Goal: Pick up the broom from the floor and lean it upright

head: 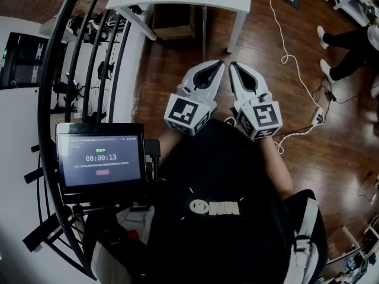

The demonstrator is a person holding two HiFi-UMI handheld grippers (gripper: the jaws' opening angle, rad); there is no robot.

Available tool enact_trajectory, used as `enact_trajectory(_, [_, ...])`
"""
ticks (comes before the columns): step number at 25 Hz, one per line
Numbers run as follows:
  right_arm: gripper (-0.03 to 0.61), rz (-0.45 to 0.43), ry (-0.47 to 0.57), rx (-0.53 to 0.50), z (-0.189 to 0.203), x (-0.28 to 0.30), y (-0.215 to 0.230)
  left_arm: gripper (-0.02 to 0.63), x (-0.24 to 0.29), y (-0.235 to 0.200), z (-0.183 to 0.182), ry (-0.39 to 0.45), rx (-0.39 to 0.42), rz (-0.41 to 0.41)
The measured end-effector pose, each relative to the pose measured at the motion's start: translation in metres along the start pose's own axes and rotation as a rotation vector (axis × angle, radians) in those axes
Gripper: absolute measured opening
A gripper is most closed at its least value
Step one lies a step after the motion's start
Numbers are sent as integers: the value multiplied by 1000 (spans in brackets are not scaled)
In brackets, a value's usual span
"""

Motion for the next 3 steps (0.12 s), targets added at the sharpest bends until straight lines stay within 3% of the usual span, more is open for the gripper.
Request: enact_trajectory(3, [0, -3, -6, -7, 2, 0, -4, 17, -2, -1, 0, 3, -4, -2])
Point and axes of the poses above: the fingertips, and each gripper's own axes: x forward along the fingers, y to its right, z out of its underside, the point moved 2 cm from there along -x, backward along the fingers, and after that the axes turned 6 degrees about -x, right-handed, at the moved point
